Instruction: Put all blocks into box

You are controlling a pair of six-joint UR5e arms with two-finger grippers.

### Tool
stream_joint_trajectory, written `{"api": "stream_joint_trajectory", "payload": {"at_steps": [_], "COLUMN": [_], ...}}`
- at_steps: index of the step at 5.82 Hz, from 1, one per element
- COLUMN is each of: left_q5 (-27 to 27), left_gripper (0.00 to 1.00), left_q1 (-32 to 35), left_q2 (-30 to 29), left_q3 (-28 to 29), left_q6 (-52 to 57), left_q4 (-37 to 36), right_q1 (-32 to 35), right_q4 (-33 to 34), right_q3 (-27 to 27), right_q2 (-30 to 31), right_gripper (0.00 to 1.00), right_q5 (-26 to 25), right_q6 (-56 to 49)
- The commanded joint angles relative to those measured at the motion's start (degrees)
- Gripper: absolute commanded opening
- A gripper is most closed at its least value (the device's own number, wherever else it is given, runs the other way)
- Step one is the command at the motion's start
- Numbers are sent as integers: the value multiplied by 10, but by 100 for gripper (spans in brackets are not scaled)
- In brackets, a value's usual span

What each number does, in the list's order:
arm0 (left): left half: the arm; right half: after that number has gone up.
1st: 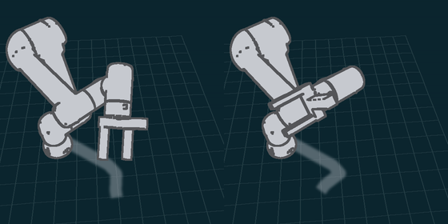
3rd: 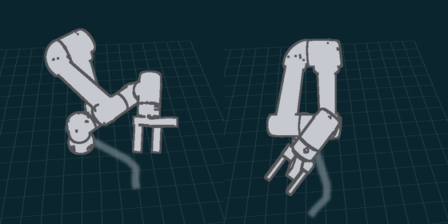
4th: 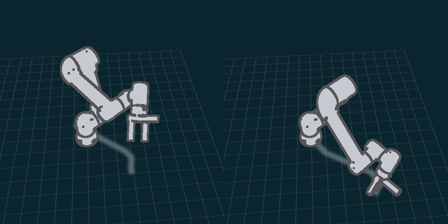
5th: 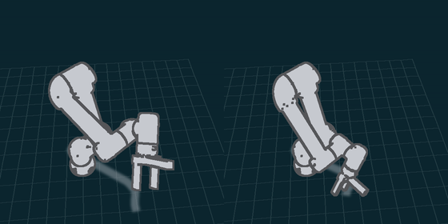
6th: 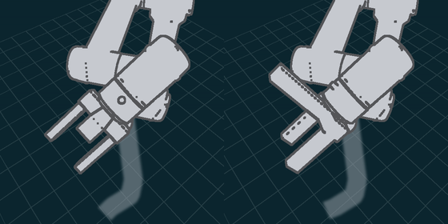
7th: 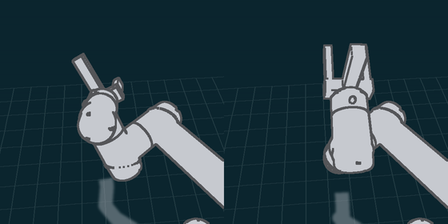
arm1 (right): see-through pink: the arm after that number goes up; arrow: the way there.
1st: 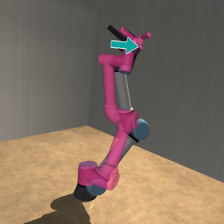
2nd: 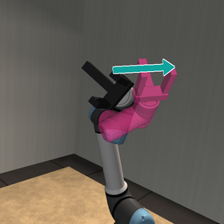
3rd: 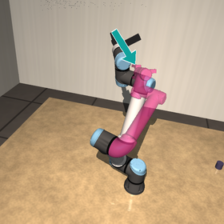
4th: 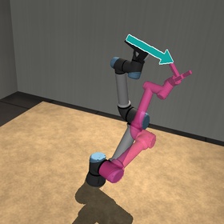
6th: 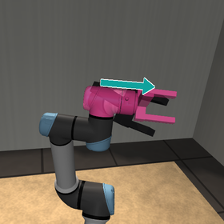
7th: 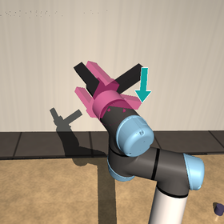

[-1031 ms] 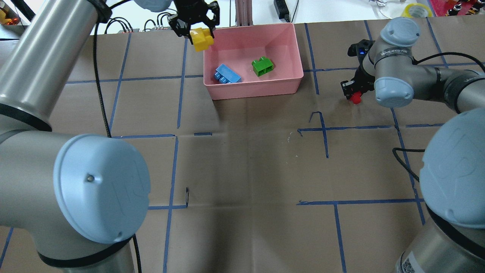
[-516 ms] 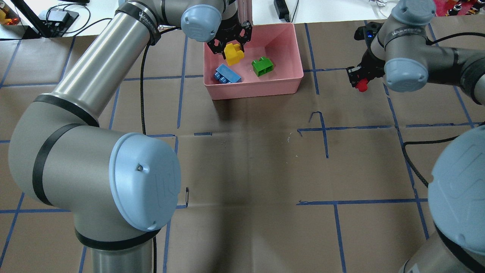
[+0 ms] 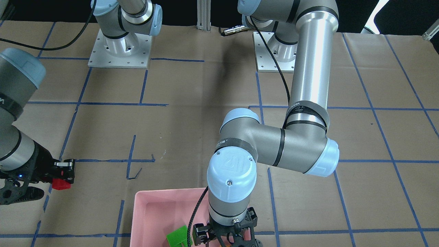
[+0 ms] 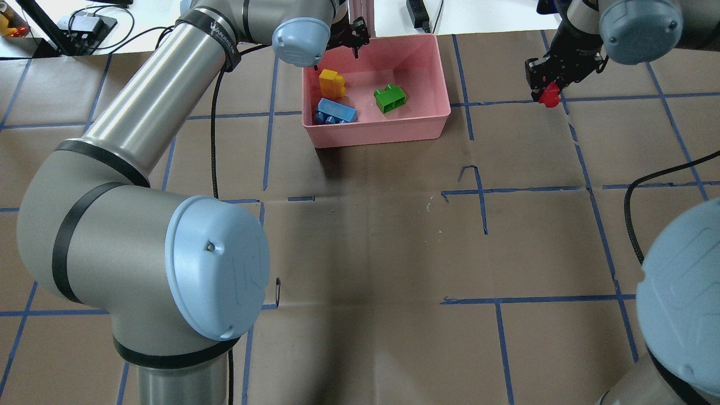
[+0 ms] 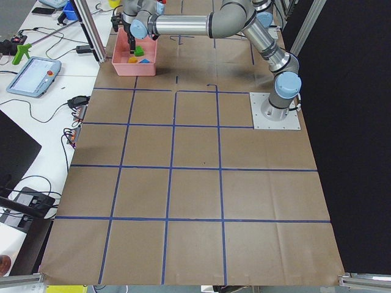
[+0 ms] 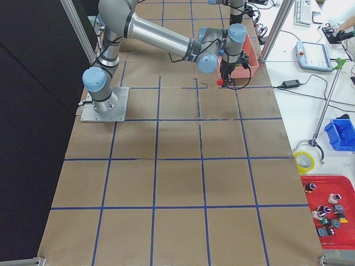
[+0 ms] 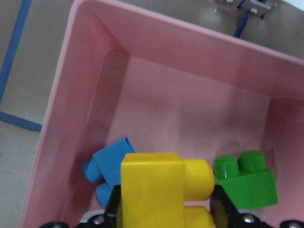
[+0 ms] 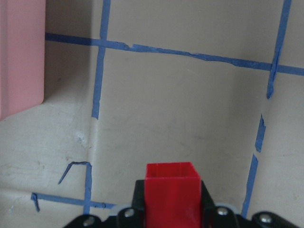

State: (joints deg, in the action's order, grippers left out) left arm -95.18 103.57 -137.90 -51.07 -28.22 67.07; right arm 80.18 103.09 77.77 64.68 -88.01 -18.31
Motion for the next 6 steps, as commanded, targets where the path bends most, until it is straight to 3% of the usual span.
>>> {"api": "stream_joint_trajectory", "payload": {"at_steps": [1, 2, 3, 4, 5, 6], "left_q5": [-5, -3, 1, 2, 23, 21], "left_gripper": [100, 100, 100, 100, 100, 100], "left_q1": [-8, -40, -74, -92, -114, -141], "left_q2": [53, 100, 153, 226, 294, 357], "left_q3": [-14, -38, -99, -178, -262, -308], "left_q6": [11, 36, 143, 164, 258, 321], "left_q4": [47, 107, 115, 115, 114, 126], "right_q1": [10, 35, 70, 102, 146, 187], "right_q4": [-103, -103, -91, -85, -46, -7], "right_q3": [-74, -95, -114, -131, -167, -211], "right_q2": [-1, -2, -11, -29, -66, -108], "right_gripper": [4, 4, 4, 4, 4, 4], "right_q5": [3, 4, 8, 9, 9, 8], "right_q6": [9, 54, 97, 154, 204, 262]}}
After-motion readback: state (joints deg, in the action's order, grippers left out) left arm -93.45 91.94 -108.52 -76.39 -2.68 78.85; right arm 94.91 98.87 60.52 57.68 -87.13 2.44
